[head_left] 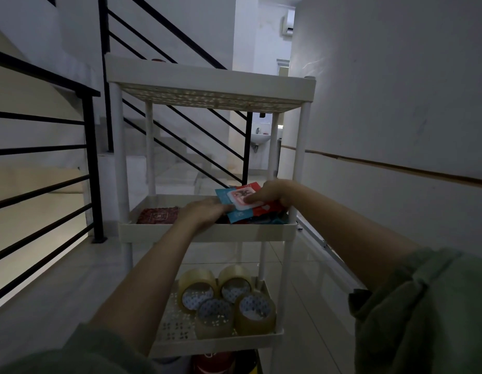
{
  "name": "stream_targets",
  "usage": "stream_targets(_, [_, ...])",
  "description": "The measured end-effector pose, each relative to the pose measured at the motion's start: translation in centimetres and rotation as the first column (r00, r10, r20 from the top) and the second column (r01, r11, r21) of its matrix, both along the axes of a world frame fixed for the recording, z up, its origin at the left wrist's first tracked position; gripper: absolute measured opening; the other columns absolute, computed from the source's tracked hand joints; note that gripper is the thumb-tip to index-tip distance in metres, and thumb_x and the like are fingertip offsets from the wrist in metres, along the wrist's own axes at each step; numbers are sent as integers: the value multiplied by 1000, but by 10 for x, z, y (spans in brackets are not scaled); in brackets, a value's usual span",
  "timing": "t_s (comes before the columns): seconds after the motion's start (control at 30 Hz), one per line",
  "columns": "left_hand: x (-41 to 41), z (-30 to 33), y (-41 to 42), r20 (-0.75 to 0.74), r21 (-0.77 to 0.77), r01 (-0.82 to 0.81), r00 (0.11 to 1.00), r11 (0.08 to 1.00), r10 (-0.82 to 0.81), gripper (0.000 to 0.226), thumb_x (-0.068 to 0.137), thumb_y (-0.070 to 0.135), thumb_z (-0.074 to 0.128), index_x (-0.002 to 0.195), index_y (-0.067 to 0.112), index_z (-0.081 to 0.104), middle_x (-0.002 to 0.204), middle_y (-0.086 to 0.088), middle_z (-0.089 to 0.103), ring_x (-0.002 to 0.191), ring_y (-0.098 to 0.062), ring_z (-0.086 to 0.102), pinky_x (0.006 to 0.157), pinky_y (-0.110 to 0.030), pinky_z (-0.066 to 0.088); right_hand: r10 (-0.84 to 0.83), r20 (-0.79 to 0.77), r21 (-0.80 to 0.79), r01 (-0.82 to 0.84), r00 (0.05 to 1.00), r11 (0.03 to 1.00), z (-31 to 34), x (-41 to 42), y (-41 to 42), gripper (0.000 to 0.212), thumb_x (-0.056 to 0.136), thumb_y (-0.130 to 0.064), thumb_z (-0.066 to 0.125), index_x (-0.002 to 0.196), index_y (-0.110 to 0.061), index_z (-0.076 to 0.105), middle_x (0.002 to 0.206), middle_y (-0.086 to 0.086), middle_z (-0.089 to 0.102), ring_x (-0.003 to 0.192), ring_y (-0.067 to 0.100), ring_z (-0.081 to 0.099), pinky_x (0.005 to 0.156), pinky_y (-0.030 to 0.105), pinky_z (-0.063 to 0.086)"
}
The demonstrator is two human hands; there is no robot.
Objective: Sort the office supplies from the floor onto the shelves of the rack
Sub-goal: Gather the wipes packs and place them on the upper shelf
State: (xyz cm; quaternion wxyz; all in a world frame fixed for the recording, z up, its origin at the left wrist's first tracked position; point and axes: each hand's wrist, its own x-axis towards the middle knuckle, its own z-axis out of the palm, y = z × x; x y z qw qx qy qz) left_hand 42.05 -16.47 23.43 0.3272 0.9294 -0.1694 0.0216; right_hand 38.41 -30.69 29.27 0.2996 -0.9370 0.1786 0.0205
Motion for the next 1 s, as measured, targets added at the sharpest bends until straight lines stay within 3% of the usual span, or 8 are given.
stream_targets(0.2, [-1,6,6,26,173,24,999,985,-29,38,98,35,39,132,21,50,134,-7,54,119,-23,51,95,-31,38,124,83,-508,-65,989,859,-4,7,18,70,88,-40,57,145,-20,21,143,18,36,131,37,34,108,48,33])
stream_targets(0.4, [-5,18,11,54,509,38,996,860,-76,41,98,37,36,138,31,41,143,-3,46,129,-23,43,109,-39,32,271,-87,-518,-276,959,810,-12,1,19,63,95,-52,35,147,-17,28,140,13,43,124,29,45,101,36,35])
stream_targets(0.57, [-18,20,5,69,492,44,994,869,-90,50,99,47,23,138,21,40,140,-10,47,124,-26,46,100,-33,35,163,-64,-601,-168,985,782,-24,14,13,88,81,-70,43,149,-22,18,147,16,32,132,37,33,110,49,26])
stream_targets(0.67, [-12,20,-4,-6,361,42,999,931,-43,100,72,85,0,142,23,36,139,-13,48,123,-31,47,106,-42,33,121,-34,-596,-118,992,794,-26,19,11,87,82,-68,41,150,-25,11,152,19,12,138,44,12,111,54,16])
stream_targets(0.73, [3,15,-17,-63,266,51,997,963,-35,146,29,101,-10,145,22,31,139,-16,47,124,-34,46,107,-47,32,120,-57,-608,-130,991,783,-22,14,10,80,88,-63,36,151,-23,7,151,20,13,137,44,12,113,53,15])
stream_targets(0.77, [6,13,-23,-73,218,34,997,975,-18,149,27,102,-8,144,19,33,137,-19,48,121,-35,48,106,-46,34,135,-82,-582,-158,987,798,-18,8,9,75,91,-60,34,150,-20,11,150,20,19,137,42,19,114,51,19])
stream_targets(0.87, [-6,8,-32,-2,158,-34,999,987,34,94,81,77,10,139,9,40,133,-20,52,116,-33,52,96,-36,42,218,-149,-433,-262,965,863,0,-7,5,50,101,-33,33,144,-8,28,139,19,43,126,34,45,103,41,39])
stream_targets(1.0, [-3,-4,-34,153,232,-110,985,967,75,64,95,58,23,131,11,45,122,-14,59,103,-26,57,72,-29,34,253,-103,-372,-273,962,887,25,-14,-2,48,95,-7,44,142,-10,36,142,18,40,126,36,47,101,44,46])
